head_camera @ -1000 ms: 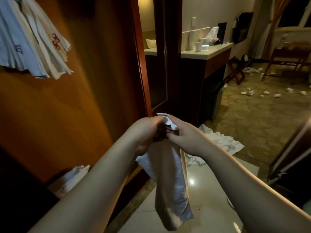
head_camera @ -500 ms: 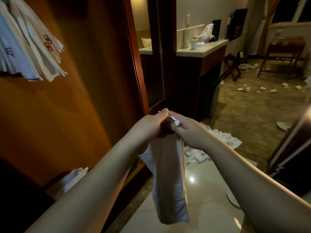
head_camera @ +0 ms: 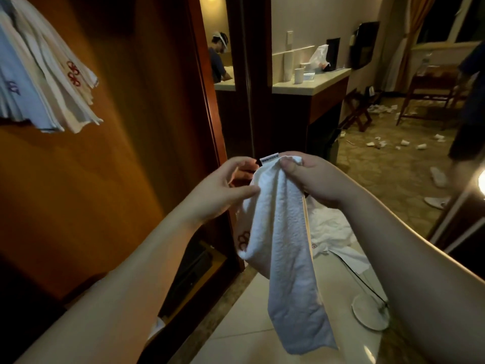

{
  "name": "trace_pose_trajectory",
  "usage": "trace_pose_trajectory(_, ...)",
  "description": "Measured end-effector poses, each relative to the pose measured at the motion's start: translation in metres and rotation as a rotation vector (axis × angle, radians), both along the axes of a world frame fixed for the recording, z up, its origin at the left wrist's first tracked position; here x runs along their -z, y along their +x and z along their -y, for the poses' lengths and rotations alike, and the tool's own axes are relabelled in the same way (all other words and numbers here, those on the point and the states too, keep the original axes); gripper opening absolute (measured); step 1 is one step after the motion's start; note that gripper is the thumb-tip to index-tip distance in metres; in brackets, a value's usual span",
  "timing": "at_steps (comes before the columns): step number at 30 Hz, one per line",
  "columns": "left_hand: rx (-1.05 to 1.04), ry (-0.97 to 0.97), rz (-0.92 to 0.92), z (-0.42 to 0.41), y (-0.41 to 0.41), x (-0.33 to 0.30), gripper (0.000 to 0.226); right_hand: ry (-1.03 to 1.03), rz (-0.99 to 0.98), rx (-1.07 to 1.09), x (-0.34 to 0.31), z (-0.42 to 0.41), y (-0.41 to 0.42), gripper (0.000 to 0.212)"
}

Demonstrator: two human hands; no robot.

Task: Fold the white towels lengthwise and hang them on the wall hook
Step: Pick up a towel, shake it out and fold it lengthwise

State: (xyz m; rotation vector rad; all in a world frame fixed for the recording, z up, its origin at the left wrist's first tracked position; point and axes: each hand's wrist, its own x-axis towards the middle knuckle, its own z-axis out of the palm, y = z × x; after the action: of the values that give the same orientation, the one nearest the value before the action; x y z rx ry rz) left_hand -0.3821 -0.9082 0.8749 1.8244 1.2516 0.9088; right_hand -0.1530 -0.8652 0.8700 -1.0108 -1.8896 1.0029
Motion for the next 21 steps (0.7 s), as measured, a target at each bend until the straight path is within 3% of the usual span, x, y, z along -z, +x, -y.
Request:
trace_pose_trajectory(2, -0.024, 0.079, -0.025, -0.004, 0.006, -0.007, 0.035, 0.007, -0.012, 0.028, -0.003, -0.003, 0.001, 0.028)
trace_pose_trajectory(4, -0.182, 0.237, -0.026, -0.005, 0.017, -0.006, 0.023, 0.018, -0.014, 0.059, -0.006, -0.005, 0.001, 0.028)
trace_pose_trajectory(6, -0.318, 0.327, -0.030, -0.007, 0.029, -0.004, 0.024, 0.036, 0.013, 0.076, -0.008, -0.004, 0.000, 0.036)
trace_pose_trajectory(11, -0.410, 0.109, -0.202, -0.015, 0.044, -0.005, 0.023, 0.097, 0.052, 0.101, -0.010, 0.002, 0.000, 0.012)
trace_pose_trajectory(17, -0.478, -0.160, -0.592, -0.029, 0.003, 0.002, 0.024, 0.132, 0.123, 0.120, -0.014, 0.002, 0.019, 0.019)
trace_pose_trajectory(19, -0.466, -0.195, -0.627, -0.029, -0.015, 0.003, 0.018, 0.119, 0.121, 0.126, -0.011, 0.000, 0.023, 0.031)
trace_pose_trajectory(21, -0.446, -0.226, -0.641, -0.024, -0.027, -0.003, 0.011, 0.106, 0.123, 0.123, -0.009, 0.001, 0.025, 0.030)
